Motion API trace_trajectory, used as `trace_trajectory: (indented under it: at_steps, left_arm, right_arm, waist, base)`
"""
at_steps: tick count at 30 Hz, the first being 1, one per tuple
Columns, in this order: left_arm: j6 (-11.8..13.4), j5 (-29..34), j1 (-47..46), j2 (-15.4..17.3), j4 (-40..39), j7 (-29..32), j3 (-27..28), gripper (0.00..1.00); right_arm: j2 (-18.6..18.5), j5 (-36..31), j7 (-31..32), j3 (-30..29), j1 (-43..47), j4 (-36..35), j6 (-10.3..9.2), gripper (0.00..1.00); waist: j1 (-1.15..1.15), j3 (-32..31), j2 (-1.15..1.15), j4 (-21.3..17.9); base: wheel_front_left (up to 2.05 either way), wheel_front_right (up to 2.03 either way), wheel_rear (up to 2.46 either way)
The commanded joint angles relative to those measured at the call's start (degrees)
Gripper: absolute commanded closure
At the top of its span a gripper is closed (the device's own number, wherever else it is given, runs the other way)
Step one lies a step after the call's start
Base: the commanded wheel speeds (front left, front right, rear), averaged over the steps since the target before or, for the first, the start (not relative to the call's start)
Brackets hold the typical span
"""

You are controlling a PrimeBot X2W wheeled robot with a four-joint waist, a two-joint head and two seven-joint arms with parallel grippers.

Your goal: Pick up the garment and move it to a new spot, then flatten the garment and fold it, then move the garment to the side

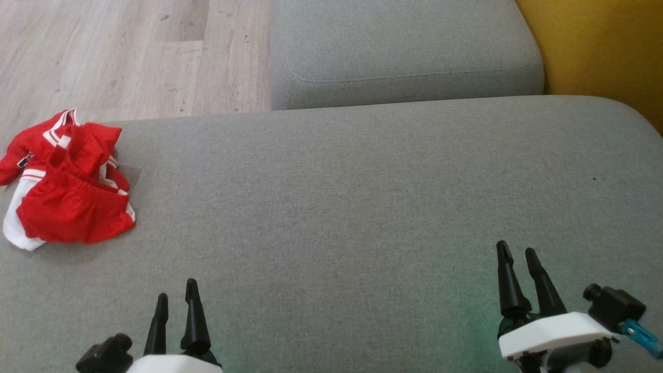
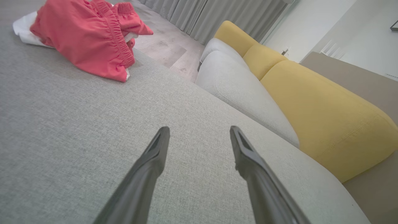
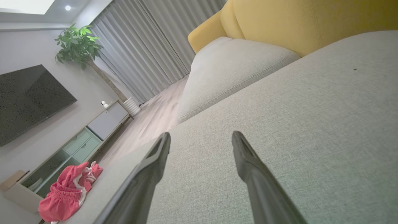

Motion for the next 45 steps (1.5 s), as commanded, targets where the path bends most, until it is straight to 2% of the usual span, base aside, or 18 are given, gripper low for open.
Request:
trace_trajectory:
  at_steps: [1, 37, 45]
  left_arm:
    - [0.2, 1.62, -0.91, 0.5, -2.07, -0.83, 0.75, 0.0]
    - [4.55, 21.05, 2.52, 2.11, -2.35, -5.17, -1.25, 0.0]
    - [5.4, 23.58, 3.3, 2.34, -2.76, -5.7, -1.4, 0.0]
  right_arm:
    - [-0.44, -1.72, -0.84, 1.34, -1.41, -2.34, -0.03, 0.0]
    - [-0.57, -28.43, -6.92, 5.71, 0.66, -4.27, -0.04, 0.0]
    - [-0.59, -31.56, -7.87, 5.61, 1.12, -3.18, -0.04, 0.0]
  waist:
    - [0.0, -0.02, 0.0, 0.0]
    - [0.0, -0.23, 0.0, -0.19]
    - [0.0, -0.33, 0.0, -0.19]
  base:
    - [0.0, 0.0, 0.0]
    - [0.0, 0.0, 0.0]
    - [0.0, 0.0, 0.0]
